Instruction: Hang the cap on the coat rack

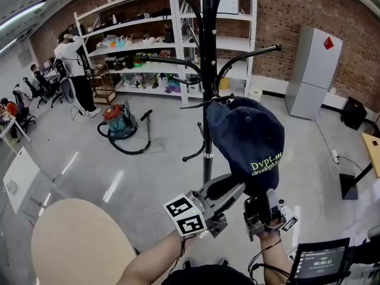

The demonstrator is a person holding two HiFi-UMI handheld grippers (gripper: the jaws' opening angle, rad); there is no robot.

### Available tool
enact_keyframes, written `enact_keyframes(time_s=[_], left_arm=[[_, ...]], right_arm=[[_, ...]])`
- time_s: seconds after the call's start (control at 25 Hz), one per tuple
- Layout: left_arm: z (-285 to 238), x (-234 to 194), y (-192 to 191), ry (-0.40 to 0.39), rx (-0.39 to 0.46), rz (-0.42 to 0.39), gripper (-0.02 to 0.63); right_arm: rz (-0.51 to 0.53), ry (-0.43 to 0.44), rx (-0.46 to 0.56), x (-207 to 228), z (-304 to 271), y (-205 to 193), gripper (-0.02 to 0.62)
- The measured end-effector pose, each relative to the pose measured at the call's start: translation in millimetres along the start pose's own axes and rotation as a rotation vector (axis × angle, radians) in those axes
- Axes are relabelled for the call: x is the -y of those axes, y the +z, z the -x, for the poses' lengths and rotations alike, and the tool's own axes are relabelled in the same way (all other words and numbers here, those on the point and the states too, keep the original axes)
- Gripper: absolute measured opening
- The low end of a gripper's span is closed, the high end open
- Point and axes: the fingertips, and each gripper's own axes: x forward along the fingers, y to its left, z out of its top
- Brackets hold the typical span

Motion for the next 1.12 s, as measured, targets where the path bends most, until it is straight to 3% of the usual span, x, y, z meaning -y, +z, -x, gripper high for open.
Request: enact_keyframes(time_s=[0.68, 1.12], left_arm=[[17.8, -58.6, -25.1, 0.116, -0.041, 0.026, 0.107], [41.6, -118.3, -30.9, 0.197, -0.059, 0.012, 0.107]], right_arm=[[-0.075, -0.106, -0.034, 63.6, 32.0, -21.9, 0.025], [-0.132, -0.206, -0.129, 124.3, 43.9, -54.6, 0.026]])
